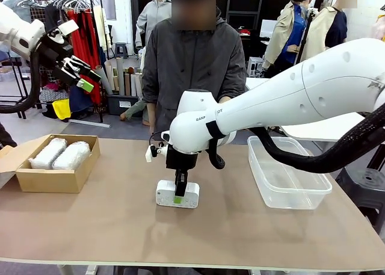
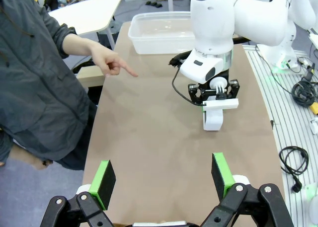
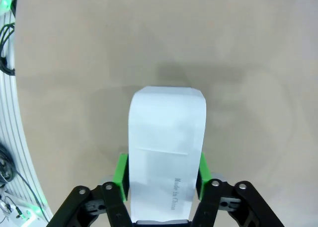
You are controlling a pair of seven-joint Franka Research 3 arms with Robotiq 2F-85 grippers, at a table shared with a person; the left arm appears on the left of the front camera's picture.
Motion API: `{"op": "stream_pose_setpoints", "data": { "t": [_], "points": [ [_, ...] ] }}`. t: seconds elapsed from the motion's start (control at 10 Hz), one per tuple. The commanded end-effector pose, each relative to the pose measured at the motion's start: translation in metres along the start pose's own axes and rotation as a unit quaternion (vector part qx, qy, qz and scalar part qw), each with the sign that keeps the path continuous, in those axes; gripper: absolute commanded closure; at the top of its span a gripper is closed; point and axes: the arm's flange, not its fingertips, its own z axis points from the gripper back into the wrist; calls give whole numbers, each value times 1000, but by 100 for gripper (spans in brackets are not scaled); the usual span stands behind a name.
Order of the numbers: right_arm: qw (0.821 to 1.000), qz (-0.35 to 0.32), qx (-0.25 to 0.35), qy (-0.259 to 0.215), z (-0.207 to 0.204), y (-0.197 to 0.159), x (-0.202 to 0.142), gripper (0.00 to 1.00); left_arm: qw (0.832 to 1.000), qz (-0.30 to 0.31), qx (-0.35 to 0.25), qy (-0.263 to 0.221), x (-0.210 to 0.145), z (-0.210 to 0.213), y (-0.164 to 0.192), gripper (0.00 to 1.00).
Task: Separate and place wrapped and unwrapped clocks.
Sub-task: Pick up the Digital clock indicated by the person.
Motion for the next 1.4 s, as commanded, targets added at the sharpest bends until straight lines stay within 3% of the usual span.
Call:
{"op": "stream_pose_setpoints", "data": {
  "t": [0.0,0.4,0.5,0.6,1.0,1.3],
  "points": [
    [999,14,26,-28,14,6,2,99,1000,-1,2,4,0,0,-2,0],
    [999,16,14,-25,45,15,12,100,1000,-1,2,4,0,0,-2,0],
    [999,26,18,-12,66,23,21,100,1000,-1,2,4,0,0,-2,0],
    [999,28,-5,-30,92,32,35,100,1000,-1,2,4,0,0,-2,0],
    [997,26,-66,6,177,50,66,100,1000,-1,2,4,0,0,-2,0],
    [993,25,-115,1,250,71,86,100,1000,-1,2,4,0,0,-2,0]
  ]
}}
